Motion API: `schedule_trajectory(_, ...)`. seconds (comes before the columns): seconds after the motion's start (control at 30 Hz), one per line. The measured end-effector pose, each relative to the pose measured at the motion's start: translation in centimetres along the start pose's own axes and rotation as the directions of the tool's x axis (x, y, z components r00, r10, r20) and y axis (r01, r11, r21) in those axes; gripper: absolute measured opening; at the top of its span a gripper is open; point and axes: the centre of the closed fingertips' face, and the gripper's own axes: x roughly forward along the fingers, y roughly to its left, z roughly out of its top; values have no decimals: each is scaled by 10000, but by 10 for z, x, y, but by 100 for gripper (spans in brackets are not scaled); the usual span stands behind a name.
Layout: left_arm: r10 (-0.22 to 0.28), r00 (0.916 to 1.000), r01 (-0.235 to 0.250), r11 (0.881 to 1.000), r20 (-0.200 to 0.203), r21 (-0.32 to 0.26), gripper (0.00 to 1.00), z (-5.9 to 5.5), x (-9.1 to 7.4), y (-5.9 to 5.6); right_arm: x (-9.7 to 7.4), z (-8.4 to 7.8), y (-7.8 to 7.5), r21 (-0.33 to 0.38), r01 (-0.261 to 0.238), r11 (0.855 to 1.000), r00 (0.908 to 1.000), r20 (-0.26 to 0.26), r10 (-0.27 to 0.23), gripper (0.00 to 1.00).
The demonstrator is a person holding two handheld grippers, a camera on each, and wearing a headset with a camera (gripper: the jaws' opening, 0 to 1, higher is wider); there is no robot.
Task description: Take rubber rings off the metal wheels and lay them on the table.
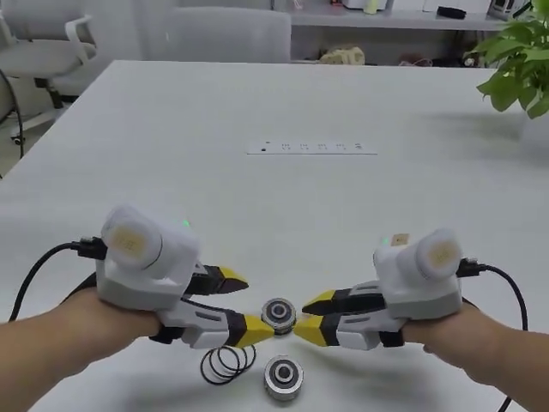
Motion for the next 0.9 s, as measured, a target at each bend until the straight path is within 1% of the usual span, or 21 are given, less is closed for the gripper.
schedule_trajectory(0.1, -89, 9999, 89, 9999, -73, -47, 37, -1, 4, -3, 2, 0, 1, 72, -45, 10000, 10000, 29, 45, 18)
schedule_trajectory(0.2, -124, 9999, 124, 9999, -104, -30, 35, -1, 7, -5, 3, -2, 2, -16, -76, 10000, 10000, -9, 76, 17)
schedule_trajectory(0.3, -179, 9997, 178, 9998, -135, -59, 34, -2, 10, -6, 5, -4, 2, -15, -70, 10000, 10000, -48, 70, 17)
schedule_trajectory(0.37, -201, 9996, 200, 9998, -180, -50, 33, -3, 12, -7, 6, -3, 2, 77, -53, 10000, 10000, 19, 53, 16)
schedule_trajectory(0.5, -254, 9995, 252, 9996, -198, -85, 31, -3, 15, -8, 7, -3, 2, -24, -11, 10000, 10000, 37, 11, 15)
schedule_trajectory(0.63, -285, 9993, 283, 9996, -229, -57, 29, -2, 19, -8, 8, -3, 1, -137, 78, 9999, 10000, 41, -77, 12)
schedule_trajectory(0.8, -306, 9988, 304, 9995, -369, -75, 24, -4, 23, -8, 9, -3, 0, -10, 95, 10000, 9999, 102, -95, 12)
schedule_trajectory(0.9, -296, 9992, 292, 9995, -281, -127, 22, -2, 25, -6, 8, -3, 0, -85, 121, 9999, 9999, 96, -120, 11)
